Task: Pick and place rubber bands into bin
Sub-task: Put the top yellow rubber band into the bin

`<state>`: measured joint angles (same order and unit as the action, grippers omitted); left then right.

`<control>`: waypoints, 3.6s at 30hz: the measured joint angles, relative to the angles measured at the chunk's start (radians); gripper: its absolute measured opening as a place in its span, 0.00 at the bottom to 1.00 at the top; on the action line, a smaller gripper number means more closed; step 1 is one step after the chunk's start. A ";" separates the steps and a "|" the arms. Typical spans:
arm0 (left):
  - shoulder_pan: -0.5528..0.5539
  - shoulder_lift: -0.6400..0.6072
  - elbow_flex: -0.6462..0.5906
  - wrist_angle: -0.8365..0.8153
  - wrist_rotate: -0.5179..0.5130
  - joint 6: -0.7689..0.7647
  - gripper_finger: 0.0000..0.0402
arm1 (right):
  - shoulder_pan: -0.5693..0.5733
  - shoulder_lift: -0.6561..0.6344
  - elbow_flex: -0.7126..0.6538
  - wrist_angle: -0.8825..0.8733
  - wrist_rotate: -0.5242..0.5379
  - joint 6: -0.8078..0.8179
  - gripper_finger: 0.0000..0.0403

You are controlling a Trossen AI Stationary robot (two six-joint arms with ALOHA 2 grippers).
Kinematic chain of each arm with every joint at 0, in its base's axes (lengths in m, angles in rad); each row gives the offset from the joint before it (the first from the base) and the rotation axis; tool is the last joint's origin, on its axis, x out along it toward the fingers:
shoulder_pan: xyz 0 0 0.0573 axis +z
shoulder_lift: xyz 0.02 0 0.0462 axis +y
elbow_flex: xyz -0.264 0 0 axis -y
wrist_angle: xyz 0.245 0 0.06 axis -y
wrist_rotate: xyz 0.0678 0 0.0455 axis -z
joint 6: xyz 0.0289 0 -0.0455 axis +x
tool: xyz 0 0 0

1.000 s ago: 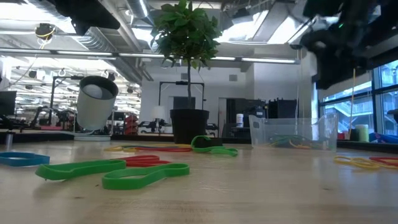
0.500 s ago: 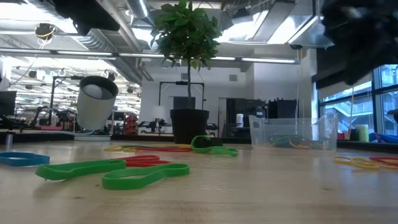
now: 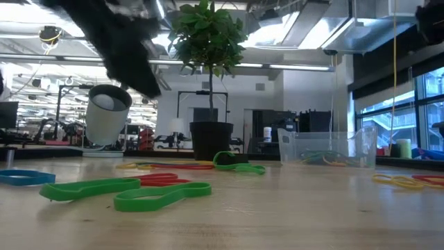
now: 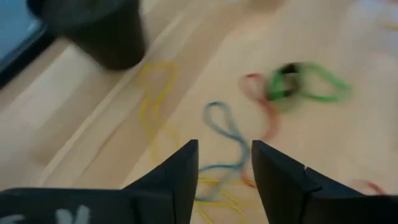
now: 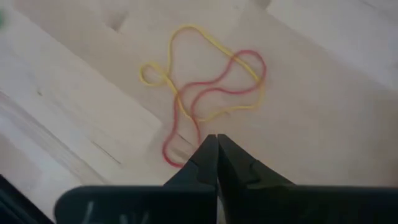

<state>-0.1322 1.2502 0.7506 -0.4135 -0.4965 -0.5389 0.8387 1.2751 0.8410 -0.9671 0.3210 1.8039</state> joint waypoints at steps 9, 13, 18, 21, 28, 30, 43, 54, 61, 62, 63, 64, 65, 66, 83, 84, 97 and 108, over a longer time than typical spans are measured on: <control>0.345 0.311 0.105 0.050 0.255 -0.187 0.38 | 0.141 -0.085 0.000 -0.077 0.000 -0.036 0.01; 0.428 0.409 0.142 0.133 0.326 -0.135 0.37 | 0.220 -0.135 0.000 -0.154 0.000 -0.055 0.01; 0.459 0.500 0.199 0.144 0.339 -0.096 0.34 | 0.298 -0.179 0.000 -0.220 -0.001 -0.060 0.01; 0.453 0.552 0.222 0.145 0.340 -0.073 0.31 | 0.325 -0.197 0.000 -0.253 -0.001 -0.060 0.01; 0.423 0.627 0.241 0.131 0.277 -0.109 0.13 | 0.336 -0.201 0.000 -0.305 -0.001 -0.062 0.01; 0.404 0.629 0.241 0.125 0.246 -0.134 0.04 | 0.336 -0.201 0.000 -0.315 -0.001 -0.063 0.01; 0.179 0.563 0.512 -0.091 0.161 -0.154 0.00 | 0.336 -0.200 0.000 -0.329 0.026 -0.217 0.01; 0.082 0.635 0.863 -0.113 0.049 -0.017 0.00 | 0.336 -0.199 0.000 -0.330 0.079 -0.288 0.01; 0.107 0.686 0.982 -0.179 0.042 0.077 0.00 | 0.336 -0.199 0.000 -0.308 0.081 -0.288 0.01; 0.111 0.686 0.981 -0.212 0.042 0.067 0.00 | 0.336 -0.199 0.000 -0.299 0.081 -0.288 0.01; 0.116 0.686 0.977 -0.264 0.042 0.054 0.00 | 0.336 -0.199 0.000 -0.294 0.081 -0.288 0.01; 0.119 0.685 0.975 -0.331 0.040 0.035 0.00 | 0.336 -0.199 0.000 -0.292 0.081 -0.288 0.01; 0.123 0.685 0.974 -0.398 0.038 0.004 0.00 | 0.336 -0.199 0.000 -0.287 0.081 -0.288 0.01; 0.127 0.683 0.974 -0.455 0.038 -0.035 0.00 | 0.336 -0.199 0.000 -0.282 0.081 -0.287 0.01; 0.176 0.632 0.624 -0.636 0.192 -0.165 0.19 | 0.333 -0.199 0.000 -0.237 0.158 -0.229 0.01; 0.185 0.615 0.582 -0.599 0.207 -0.158 0.19 | 0.333 -0.199 0.000 -0.237 0.159 -0.211 0.01; 0.375 0.343 0.140 -0.078 0.308 -0.071 0.30 | 0.325 -0.196 -0.001 -0.237 0.160 0.016 0.01; 0.425 0.360 0.002 0.333 0.263 0.138 0.52 | 0.251 -0.191 -0.001 -0.240 0.160 0.025 0.01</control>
<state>0.2929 1.6101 0.7527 -0.0807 -0.2334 -0.4010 1.0894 1.0843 0.8398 -1.2068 0.4812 1.8286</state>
